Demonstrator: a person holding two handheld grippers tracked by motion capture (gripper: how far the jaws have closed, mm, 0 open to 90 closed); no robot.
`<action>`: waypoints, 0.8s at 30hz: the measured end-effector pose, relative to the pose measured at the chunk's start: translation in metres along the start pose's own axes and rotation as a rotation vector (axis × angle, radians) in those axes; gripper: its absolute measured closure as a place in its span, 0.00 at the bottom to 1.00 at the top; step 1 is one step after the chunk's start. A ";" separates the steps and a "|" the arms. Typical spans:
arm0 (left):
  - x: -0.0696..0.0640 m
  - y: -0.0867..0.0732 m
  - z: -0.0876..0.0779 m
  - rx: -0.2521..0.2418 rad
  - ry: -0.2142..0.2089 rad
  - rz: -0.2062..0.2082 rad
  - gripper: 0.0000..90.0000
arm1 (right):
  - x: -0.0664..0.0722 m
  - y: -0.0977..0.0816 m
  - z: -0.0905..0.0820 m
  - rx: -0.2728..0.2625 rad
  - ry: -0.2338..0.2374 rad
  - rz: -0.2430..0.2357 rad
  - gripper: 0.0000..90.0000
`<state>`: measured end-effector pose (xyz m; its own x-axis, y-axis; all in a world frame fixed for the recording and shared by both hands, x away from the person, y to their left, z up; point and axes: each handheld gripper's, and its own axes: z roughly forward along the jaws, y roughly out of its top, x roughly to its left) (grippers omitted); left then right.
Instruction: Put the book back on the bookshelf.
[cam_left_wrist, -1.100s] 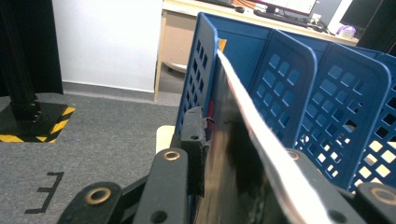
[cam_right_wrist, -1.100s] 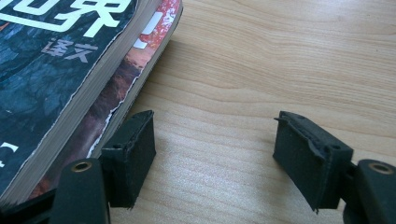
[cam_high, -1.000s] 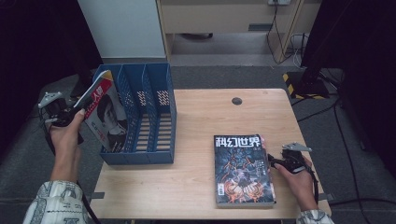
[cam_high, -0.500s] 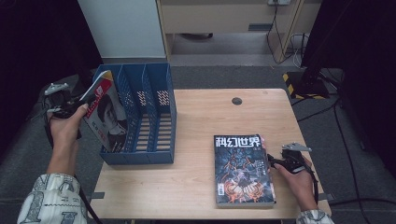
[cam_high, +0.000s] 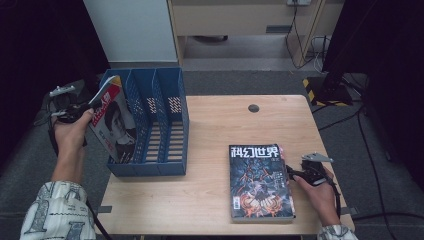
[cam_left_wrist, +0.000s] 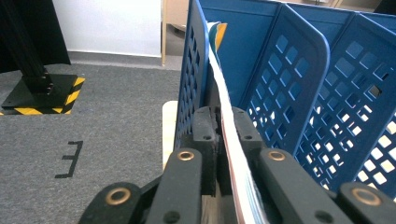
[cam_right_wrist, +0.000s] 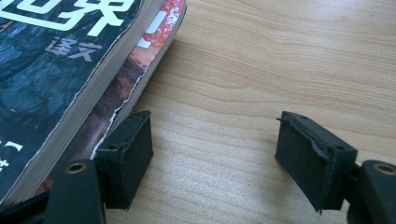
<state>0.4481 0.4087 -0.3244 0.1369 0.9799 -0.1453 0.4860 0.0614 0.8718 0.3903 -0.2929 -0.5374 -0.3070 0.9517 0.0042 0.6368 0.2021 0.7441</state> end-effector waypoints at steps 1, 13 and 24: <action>0.001 0.000 -0.001 0.004 -0.001 0.006 0.95 | 0.000 0.000 0.000 -0.001 -0.001 0.003 0.30; 0.000 0.001 -0.003 -0.002 -0.002 0.020 0.96 | 0.000 0.000 0.000 0.000 -0.001 0.001 0.30; -0.002 0.003 -0.006 -0.035 -0.008 0.001 0.96 | 0.000 0.000 0.000 -0.001 -0.002 0.003 0.30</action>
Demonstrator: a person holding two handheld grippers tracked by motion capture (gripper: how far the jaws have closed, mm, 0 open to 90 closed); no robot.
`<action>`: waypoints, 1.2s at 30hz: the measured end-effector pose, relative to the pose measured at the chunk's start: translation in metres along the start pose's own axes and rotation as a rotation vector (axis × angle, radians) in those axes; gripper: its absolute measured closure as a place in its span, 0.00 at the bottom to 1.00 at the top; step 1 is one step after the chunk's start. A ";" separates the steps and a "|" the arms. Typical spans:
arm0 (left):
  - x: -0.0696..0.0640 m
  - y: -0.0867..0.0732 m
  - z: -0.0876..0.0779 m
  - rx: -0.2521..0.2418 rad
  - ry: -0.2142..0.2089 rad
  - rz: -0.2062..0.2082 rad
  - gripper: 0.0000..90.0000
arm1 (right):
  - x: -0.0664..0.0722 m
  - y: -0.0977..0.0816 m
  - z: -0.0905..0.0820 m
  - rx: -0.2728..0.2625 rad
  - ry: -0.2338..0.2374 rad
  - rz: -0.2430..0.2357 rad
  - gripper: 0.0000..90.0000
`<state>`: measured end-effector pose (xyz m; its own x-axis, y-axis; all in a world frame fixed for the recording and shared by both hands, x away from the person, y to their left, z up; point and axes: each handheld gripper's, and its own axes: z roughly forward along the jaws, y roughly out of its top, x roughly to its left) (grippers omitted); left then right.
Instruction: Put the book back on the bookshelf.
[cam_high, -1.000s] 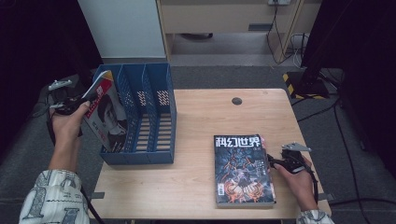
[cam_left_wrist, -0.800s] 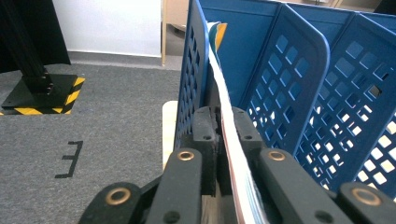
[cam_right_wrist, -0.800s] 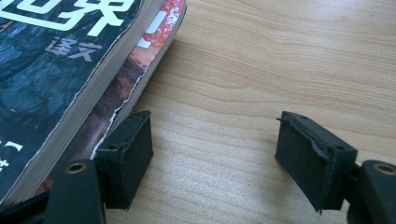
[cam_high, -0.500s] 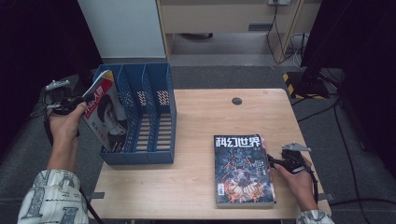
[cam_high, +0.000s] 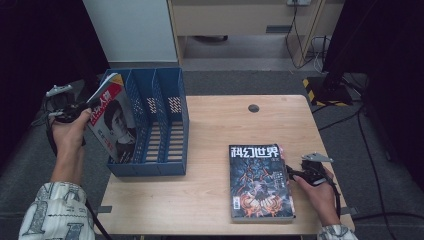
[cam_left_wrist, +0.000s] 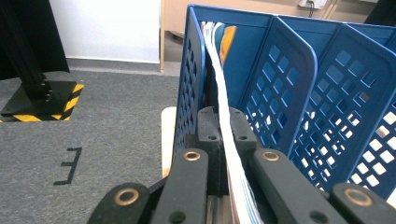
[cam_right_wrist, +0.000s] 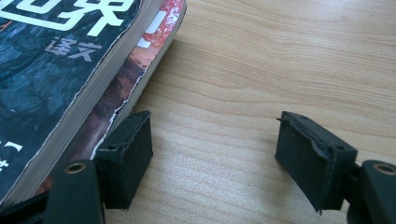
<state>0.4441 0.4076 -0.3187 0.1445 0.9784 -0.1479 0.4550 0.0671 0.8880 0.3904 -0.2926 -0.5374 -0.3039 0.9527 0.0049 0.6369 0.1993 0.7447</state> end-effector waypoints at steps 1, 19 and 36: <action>-0.001 0.000 0.000 -0.002 -0.002 0.002 0.96 | 0.000 0.000 0.000 0.001 0.001 -0.003 0.30; -0.001 0.000 -0.010 -0.044 -0.023 0.000 0.96 | 0.000 0.000 0.000 0.001 0.000 -0.002 0.30; 0.002 0.001 -0.015 -0.152 -0.011 -0.021 0.96 | 0.000 0.000 0.000 0.001 0.000 -0.001 0.30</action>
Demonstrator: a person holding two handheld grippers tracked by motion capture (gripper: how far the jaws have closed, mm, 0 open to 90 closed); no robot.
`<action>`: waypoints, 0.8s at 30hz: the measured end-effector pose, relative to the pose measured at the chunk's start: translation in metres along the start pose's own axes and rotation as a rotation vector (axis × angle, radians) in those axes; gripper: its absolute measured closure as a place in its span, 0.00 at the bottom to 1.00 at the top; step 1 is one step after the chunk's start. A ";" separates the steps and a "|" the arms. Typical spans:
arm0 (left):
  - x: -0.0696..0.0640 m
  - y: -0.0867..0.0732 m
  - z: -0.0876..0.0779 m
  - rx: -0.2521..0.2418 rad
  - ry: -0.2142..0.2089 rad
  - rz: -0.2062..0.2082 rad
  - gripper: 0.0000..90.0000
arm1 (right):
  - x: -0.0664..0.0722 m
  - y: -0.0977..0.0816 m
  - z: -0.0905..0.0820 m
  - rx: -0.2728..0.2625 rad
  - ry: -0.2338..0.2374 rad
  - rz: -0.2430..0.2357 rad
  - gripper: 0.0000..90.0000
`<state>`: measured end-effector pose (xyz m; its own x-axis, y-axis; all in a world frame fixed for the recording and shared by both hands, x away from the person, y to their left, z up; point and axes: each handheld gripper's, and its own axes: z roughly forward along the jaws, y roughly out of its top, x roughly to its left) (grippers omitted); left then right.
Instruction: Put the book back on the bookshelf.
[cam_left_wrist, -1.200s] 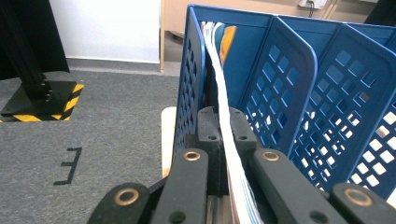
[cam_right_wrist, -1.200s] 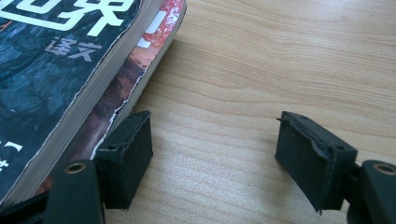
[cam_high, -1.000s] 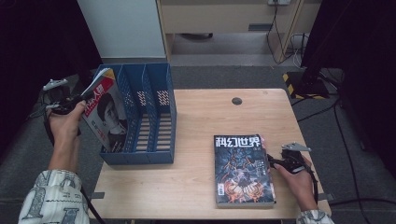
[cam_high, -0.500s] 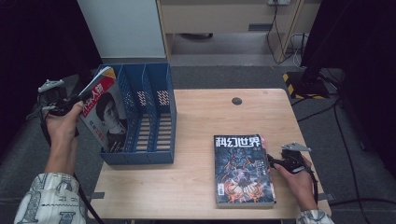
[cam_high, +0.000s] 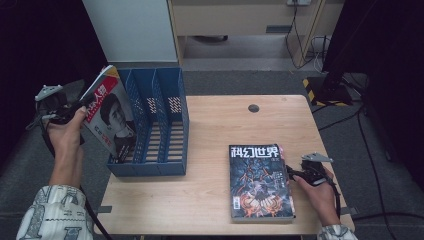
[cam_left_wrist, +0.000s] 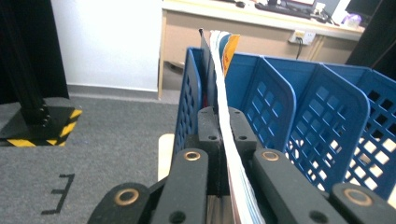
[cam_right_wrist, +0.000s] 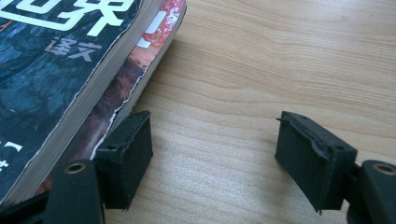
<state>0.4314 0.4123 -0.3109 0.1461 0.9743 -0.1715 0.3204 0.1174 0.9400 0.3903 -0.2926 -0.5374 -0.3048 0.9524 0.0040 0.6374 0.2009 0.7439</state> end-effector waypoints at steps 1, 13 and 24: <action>0.000 0.000 0.000 -0.007 0.003 0.000 0.96 | 0.000 0.000 0.000 -0.001 -0.001 0.001 0.30; 0.001 -0.009 0.007 -0.006 0.003 -0.005 0.96 | 0.000 0.000 0.000 0.000 0.000 0.000 0.30; 0.002 -0.015 0.011 0.009 0.016 -0.003 0.96 | 0.000 0.000 0.000 0.000 0.000 0.000 0.30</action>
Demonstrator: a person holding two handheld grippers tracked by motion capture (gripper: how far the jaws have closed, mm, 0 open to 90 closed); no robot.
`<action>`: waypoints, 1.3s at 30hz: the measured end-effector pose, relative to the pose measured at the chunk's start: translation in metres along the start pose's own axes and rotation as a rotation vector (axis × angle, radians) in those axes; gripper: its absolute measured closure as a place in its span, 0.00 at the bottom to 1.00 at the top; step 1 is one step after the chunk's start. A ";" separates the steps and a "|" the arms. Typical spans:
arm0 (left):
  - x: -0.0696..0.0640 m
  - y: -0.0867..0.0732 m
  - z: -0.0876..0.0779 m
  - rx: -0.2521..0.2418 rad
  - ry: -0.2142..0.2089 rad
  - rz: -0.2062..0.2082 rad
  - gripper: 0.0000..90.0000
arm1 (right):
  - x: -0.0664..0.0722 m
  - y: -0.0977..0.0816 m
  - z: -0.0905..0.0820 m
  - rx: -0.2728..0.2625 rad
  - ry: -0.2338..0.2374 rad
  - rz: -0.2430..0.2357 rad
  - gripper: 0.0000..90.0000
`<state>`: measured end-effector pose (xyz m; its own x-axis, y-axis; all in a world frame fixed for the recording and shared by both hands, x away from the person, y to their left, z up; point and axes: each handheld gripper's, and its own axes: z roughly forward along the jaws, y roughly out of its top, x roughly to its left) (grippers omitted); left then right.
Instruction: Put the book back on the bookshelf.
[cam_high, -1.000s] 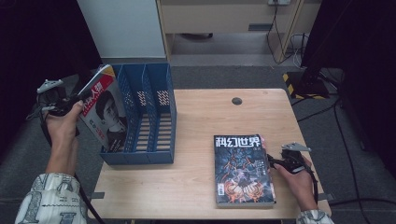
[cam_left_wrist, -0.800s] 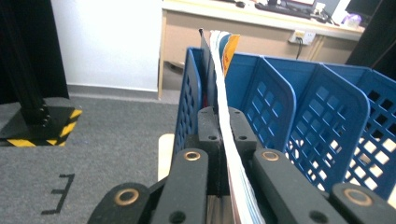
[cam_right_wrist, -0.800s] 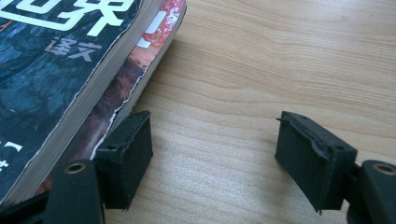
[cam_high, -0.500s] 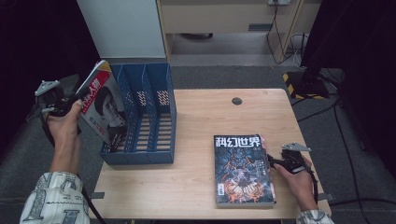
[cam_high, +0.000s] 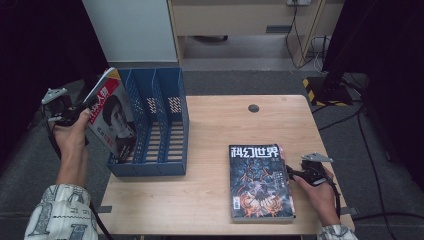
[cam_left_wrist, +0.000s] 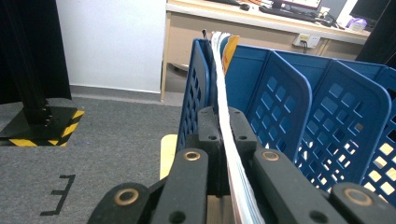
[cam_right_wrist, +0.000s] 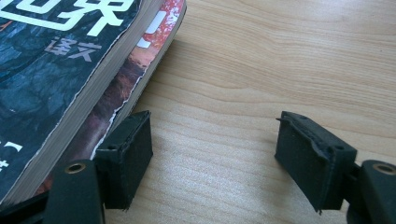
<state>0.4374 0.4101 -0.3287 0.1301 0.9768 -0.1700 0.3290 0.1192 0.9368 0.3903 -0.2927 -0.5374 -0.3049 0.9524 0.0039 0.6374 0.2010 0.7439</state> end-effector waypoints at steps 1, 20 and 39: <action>0.000 -0.001 0.000 0.003 0.001 -0.001 0.96 | 0.000 0.000 0.000 0.001 0.001 -0.003 0.30; 0.002 -0.004 0.001 -0.001 -0.001 -0.014 0.96 | 0.000 0.000 0.000 0.000 0.000 0.000 0.30; 0.002 -0.003 0.001 0.013 -0.007 -0.010 0.93 | 0.000 0.000 0.000 0.000 0.000 0.000 0.30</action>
<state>0.4378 0.4117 -0.3327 0.1335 0.9744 -0.1811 0.3427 0.1261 0.9310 0.3903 -0.2926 -0.5374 -0.3050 0.9523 0.0040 0.6373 0.2010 0.7439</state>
